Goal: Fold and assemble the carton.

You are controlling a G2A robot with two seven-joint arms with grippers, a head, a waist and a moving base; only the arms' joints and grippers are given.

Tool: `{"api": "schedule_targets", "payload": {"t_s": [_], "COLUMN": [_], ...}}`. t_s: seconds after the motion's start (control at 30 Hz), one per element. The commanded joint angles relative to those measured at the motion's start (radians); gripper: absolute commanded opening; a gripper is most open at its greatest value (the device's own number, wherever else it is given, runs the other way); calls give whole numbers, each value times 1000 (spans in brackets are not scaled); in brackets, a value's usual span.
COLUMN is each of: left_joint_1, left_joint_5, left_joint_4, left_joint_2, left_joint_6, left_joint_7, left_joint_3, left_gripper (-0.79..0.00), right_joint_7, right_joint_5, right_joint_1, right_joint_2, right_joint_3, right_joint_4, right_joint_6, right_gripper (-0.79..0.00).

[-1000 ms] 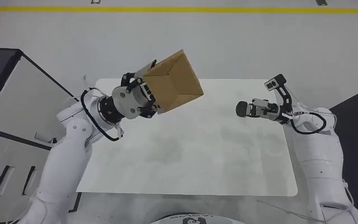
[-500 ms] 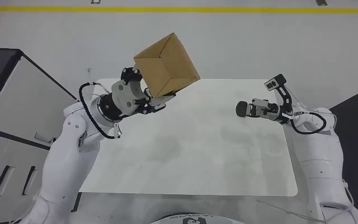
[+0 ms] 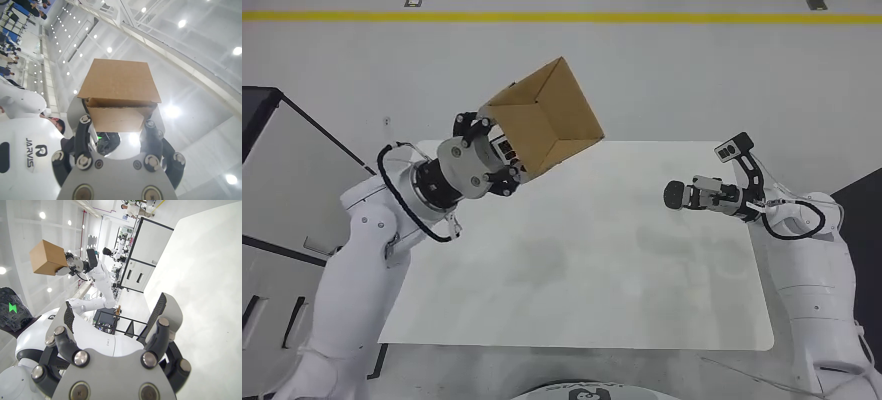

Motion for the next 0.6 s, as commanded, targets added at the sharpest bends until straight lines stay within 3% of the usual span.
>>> {"api": "schedule_targets", "payload": {"t_s": [0.0, 0.27, 0.57], "left_joint_1": [-8, -54, -54], "left_joint_5": [119, 517, 517], "left_joint_4": [0, 28, 28], "left_joint_2": [2, 15, 15], "left_joint_6": [-22, -145, -145], "left_joint_7": [-63, -296, -296], "left_joint_3": [-4, 5, 5], "left_gripper": [-785, -785, -785], "right_joint_7": [0, 0, 0], "right_joint_5": [0, 0, 0], "right_joint_1": [0, 0, 0], "right_joint_2": [0, 0, 0], "right_joint_3": [0, 0, 0], "right_joint_4": [0, 0, 0], "right_joint_6": [0, 0, 0], "right_gripper": [0, 0, 0]}}
